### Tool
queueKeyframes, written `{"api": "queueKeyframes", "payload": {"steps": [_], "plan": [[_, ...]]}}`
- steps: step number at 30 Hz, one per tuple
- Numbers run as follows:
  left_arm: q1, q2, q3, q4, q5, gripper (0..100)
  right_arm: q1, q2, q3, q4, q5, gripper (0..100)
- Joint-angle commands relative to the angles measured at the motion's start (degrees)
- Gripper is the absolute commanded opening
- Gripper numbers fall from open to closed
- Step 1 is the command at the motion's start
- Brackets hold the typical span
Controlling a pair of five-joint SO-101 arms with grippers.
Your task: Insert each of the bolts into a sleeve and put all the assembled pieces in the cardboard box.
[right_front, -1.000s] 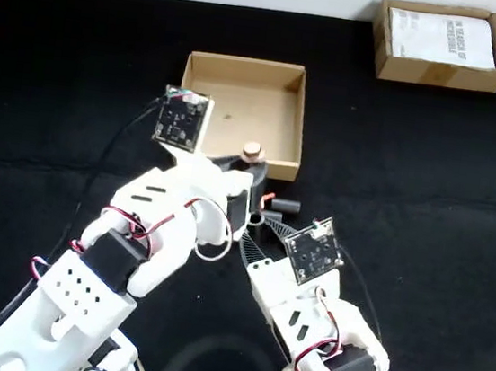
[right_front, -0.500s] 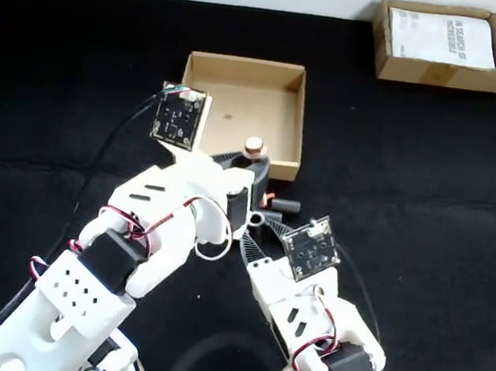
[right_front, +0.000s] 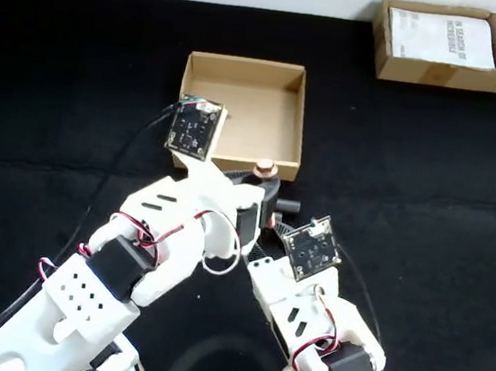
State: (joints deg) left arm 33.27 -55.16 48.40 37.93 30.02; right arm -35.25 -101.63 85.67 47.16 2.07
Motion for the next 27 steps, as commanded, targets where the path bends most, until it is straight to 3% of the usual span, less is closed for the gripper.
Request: {"api": "queueKeyframes", "payload": {"steps": [1,16,27], "plan": [[0.13,-0.04,-0.84,0.00,0.09,1,1.89,-0.40,-0.84,-1.10,0.44,0.8],[-2.42,0.48,-4.79,-0.35,0.09,1,4.44,-0.40,-0.84,-0.84,0.44,0.8],[-2.24,0.40,2.07,-8.70,0.00,1,4.62,-0.40,-0.92,-0.92,0.44,0.8]]}}
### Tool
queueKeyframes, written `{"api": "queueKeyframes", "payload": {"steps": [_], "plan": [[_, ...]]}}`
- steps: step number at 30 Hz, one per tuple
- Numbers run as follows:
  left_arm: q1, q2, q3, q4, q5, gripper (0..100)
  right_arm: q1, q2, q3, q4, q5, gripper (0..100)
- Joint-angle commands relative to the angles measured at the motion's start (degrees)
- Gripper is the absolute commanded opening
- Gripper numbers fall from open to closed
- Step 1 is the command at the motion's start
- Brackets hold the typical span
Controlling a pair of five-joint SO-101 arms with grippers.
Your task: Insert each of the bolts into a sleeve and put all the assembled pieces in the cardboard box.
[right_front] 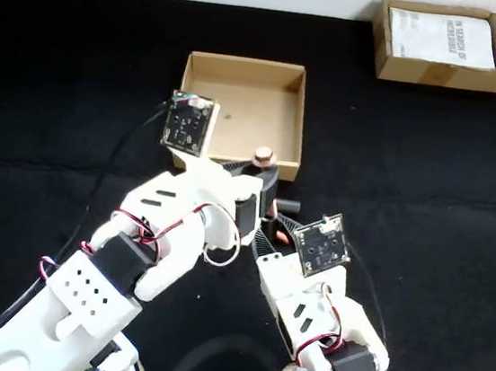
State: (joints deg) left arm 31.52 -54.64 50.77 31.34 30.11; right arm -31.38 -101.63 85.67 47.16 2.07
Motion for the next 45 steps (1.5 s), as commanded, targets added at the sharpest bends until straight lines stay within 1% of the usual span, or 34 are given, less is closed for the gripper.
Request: {"api": "queueKeyframes", "payload": {"steps": [1,7,11,14,18,21,25,27,29,33,34,35,37,39,42,45], "plan": [[-0.48,-0.04,-0.31,-2.11,-0.09,1,0.75,-0.40,-0.92,-0.92,0.44,0.8],[-0.57,-0.04,1.01,-2.02,-0.18,1,0.75,-0.48,-0.92,-0.92,0.44,0.8],[-0.40,-0.48,3.56,-2.02,-3.87,1,0.75,-0.48,-0.92,-0.92,0.44,0.8],[-0.31,-0.48,6.55,-2.02,-4.31,1,0.75,-0.48,-0.92,-1.01,0.44,0.8],[2.42,-0.48,10.24,-2.29,-4.57,1,0.75,-0.48,-0.92,-1.01,0.44,0.8],[4.62,-0.48,10.77,-2.11,-4.66,1,0.75,-0.48,-0.92,-1.01,0.53,0.8],[5.58,-0.48,10.51,-1.93,-11.25,1,0.84,-0.48,-0.92,-1.01,3.43,0.8],[5.23,-0.57,9.98,-1.05,-13.27,2,0.92,-0.48,-1.71,-1.01,3.78,0.8],[5.05,-0.57,6.73,4.66,-13.45,6,1.63,-0.48,-2.24,-0.92,3.87,0.8],[5.05,-0.22,-4.44,24.18,-13.36,28,3.74,-0.40,-2.24,-0.84,3.96,0.8],[5.05,-0.13,-6.90,28.40,-13.54,31,4.26,-0.40,-2.24,-0.75,3.96,0.8],[5.05,-0.22,-9.01,32.00,-13.89,31,4.62,-0.40,-2.24,-0.75,3.96,0.8],[5.05,-0.48,-12.70,37.71,-15.82,31,4.88,-0.40,-2.24,-0.75,3.96,0.8],[5.05,-0.57,-15.87,41.85,-19.16,28,4.88,-0.40,-2.24,-0.75,3.78,0.8],[5.05,-1.36,-20.09,47.03,-22.15,18,4.88,-0.13,-4.00,-0.92,3.69,0.8],[4.35,-5.14,-21.05,48.26,-23.74,5,5.58,4.09,-9.71,-1.01,3.69,0.8]]}}
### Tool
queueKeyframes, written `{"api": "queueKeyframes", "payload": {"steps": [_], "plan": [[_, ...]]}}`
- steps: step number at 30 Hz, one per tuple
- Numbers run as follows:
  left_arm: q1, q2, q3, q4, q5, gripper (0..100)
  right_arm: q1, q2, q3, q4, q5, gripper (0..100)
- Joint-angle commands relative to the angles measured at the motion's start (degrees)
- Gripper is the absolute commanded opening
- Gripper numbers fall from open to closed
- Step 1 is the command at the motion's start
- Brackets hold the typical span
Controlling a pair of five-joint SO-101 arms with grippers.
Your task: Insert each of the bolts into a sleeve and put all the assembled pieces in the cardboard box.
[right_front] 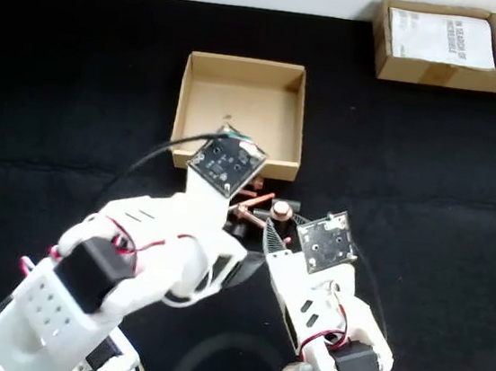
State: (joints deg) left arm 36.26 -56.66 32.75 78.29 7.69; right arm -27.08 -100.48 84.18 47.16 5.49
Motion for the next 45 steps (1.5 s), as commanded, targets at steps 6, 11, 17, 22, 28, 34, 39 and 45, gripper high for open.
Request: {"api": "queueKeyframes", "payload": {"steps": [6,11,17,22,28,34,39,45], "plan": [[-12.53,-11.56,1.36,-3.25,-1.93,1,6.46,27.03,-28.44,-0.75,0.53,0.8],[-26.33,-20.88,13.14,-13.36,-1.93,1,6.64,47.52,-44.79,-0.75,1.23,0.8],[-38.20,-37.32,32.48,-23.82,-1.93,1,6.55,68.35,-60.97,-1.10,11.87,0.8],[-43.91,-48.48,44.44,-25.23,-1.76,1,6.55,81.54,-73.80,-1.10,22.15,0.8],[-46.37,-47.34,50.77,-26.02,-1.67,1,6.29,93.85,-83.74,-1.10,34.73,0.8],[-46.29,-47.43,64.40,-36.04,-1.67,1,5.85,105.45,-85.49,-1.10,53.45,0.8],[-45.93,-47.25,64.40,-36.57,-1.58,1,4.88,111.52,-85.49,-1.10,57.05,0.8],[-45.23,-47.16,64.40,-34.81,-1.58,1,2.59,118.37,-85.85,-11.12,61.80,0.8]]}}
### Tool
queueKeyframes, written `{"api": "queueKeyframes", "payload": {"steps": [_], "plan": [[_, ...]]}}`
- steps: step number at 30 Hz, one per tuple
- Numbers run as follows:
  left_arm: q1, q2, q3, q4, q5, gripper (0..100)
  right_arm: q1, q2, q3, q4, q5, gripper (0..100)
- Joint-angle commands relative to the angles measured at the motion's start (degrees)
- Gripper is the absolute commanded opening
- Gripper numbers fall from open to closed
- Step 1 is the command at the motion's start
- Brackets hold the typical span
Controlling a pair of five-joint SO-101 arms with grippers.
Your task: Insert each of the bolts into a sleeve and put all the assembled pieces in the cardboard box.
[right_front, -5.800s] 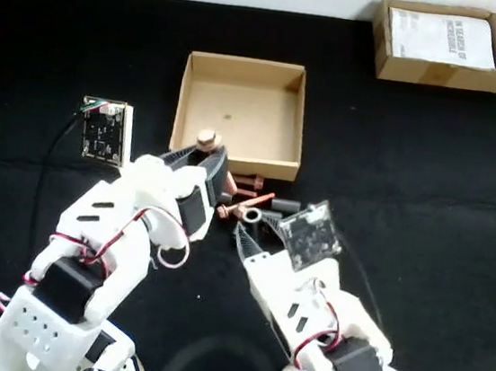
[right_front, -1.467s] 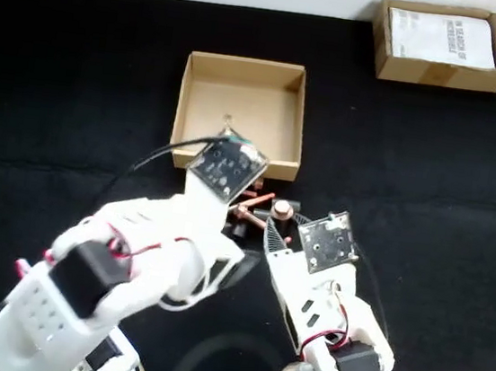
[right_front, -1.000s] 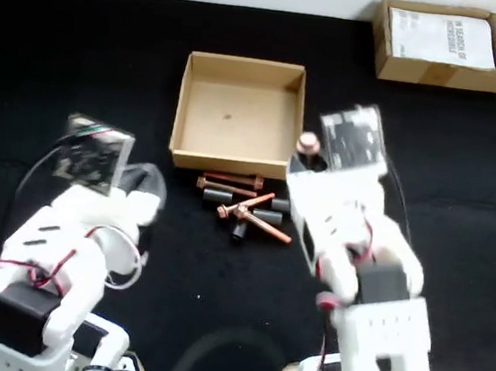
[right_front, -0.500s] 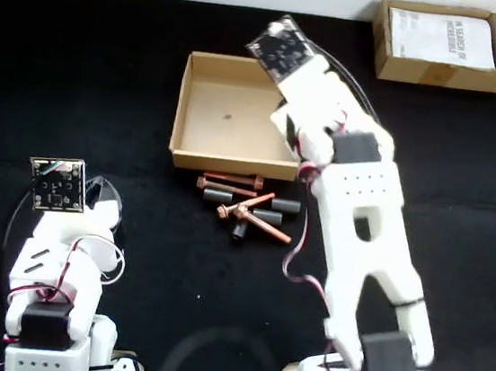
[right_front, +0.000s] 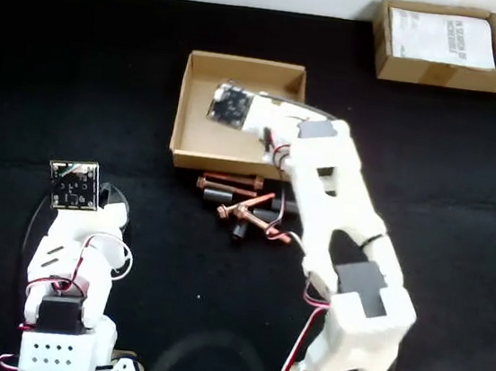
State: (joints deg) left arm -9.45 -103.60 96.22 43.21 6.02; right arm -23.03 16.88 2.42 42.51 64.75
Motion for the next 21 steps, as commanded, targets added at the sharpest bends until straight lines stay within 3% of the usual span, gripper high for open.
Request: {"api": "queueKeyframes", "payload": {"steps": [1,5,21], "plan": [[0.92,-0.22,0.92,0.62,0.09,1,-1.80,1.98,-4.09,-8.84,3.43,0.8],[1.71,-0.22,0.92,0.97,0.00,1,-3.47,4.35,-5.05,-12.62,7.38,0.8],[3.30,-0.13,0.92,1.23,-0.18,1,-8.40,10.24,-14.29,-10.77,7.21,0.8]]}}
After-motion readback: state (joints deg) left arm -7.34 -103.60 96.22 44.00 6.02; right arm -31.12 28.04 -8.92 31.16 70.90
